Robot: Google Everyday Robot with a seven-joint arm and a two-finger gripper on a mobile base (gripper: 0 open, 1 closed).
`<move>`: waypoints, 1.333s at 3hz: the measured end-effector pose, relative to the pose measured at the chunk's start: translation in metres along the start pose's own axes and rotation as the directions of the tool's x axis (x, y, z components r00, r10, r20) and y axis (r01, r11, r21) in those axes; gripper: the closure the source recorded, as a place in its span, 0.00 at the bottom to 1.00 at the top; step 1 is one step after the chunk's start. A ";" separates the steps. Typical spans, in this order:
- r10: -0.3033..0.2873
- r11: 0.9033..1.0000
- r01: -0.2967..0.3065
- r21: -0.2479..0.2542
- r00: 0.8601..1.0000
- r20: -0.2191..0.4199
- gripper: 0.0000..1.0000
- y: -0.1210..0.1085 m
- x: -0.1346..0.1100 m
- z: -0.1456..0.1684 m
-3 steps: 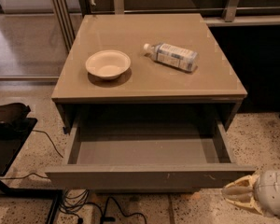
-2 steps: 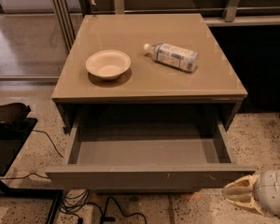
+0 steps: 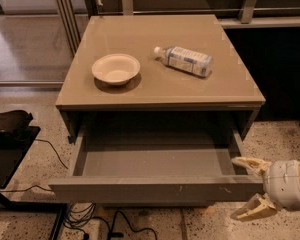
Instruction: Open top drawer
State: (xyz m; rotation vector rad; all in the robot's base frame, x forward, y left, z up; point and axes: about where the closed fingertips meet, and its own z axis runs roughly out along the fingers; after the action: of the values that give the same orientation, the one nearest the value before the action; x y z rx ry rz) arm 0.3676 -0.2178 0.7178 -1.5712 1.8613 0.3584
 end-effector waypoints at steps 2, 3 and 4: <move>-0.053 0.999 0.053 0.010 0.998 0.017 0.00 -0.027 -0.027 0.012; -0.041 0.999 0.041 0.000 0.999 -0.008 0.00 -0.023 -0.015 0.029; -0.039 0.999 0.038 -0.013 0.998 -0.043 0.00 -0.021 0.001 0.058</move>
Offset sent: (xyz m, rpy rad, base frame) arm 0.0258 0.0180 0.0120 -0.0002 -0.0371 0.0300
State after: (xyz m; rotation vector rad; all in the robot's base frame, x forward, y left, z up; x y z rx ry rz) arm 0.4051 -0.1889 0.6788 -1.6332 1.8621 0.3216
